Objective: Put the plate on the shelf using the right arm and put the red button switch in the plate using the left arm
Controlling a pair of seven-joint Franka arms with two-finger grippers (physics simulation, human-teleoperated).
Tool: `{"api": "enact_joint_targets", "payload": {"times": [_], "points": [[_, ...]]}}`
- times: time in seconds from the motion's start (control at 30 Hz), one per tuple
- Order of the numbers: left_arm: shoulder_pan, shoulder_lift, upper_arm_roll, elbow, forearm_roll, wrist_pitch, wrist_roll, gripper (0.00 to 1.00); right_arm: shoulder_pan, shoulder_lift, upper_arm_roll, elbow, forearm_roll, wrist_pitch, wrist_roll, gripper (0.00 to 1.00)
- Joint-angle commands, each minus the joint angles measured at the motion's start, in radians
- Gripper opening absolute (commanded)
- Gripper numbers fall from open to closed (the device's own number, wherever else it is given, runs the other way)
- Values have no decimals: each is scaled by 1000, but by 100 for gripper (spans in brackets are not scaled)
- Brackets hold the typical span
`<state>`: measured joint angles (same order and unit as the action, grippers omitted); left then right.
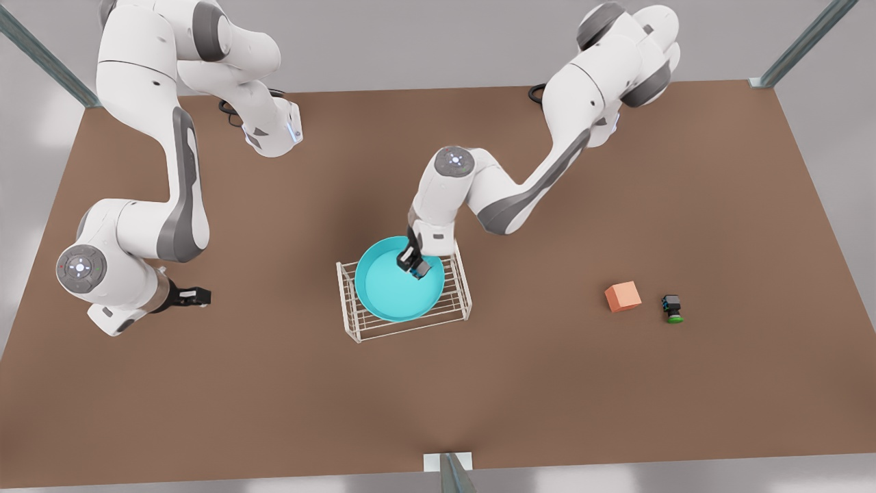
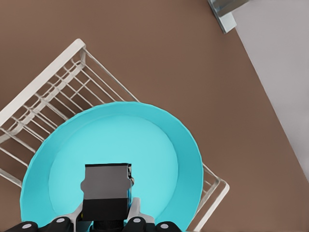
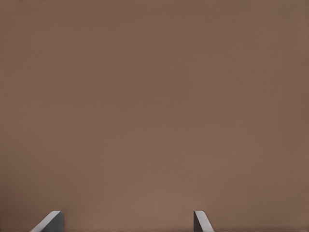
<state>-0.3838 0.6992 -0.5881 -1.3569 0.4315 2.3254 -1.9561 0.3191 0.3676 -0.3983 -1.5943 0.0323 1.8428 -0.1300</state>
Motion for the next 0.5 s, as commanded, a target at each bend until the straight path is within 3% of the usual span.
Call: {"api": "enact_joint_targets", "payload": {"times": [0.0, 0.03, 0.07, 0.23, 0.27, 0.37, 0.4, 0.47], "points": [[-7, 19, 2, 1, 58, 186, -420, 50, 0, -1, -1, 0, 0, 4, 38, 100], [-16, 31, 2, -1, 67, 203, -420, 61, 0, -1, -1, 0, 1, 4, 38, 100], [-40, 37, 17, -4, 101, 203, -417, 100, 0, 1, -1, 0, 1, 4, 38, 100], [-15, 22, 14, -39, 93, 155, -245, 100, 2, 7, -1, 0, 5, 7, 38, 100], [26, 5, -54, -22, 79, -65, -83, 100, 2, 7, -1, 0, 3, 7, 38, 100], [492, -83, -505, 82, -17, -740, 397, 100, 0, 7, -1, 10, 1, 6, 38, 100], [644, -110, -576, 122, -23, -894, 705, 100, 3, 7, -1, 17, 5, 4, 41, 100], [775, -110, -615, 121, 81, -1038, 1195, 100, 2, 7, -1, 19, 0, 4, 38, 100]]}}
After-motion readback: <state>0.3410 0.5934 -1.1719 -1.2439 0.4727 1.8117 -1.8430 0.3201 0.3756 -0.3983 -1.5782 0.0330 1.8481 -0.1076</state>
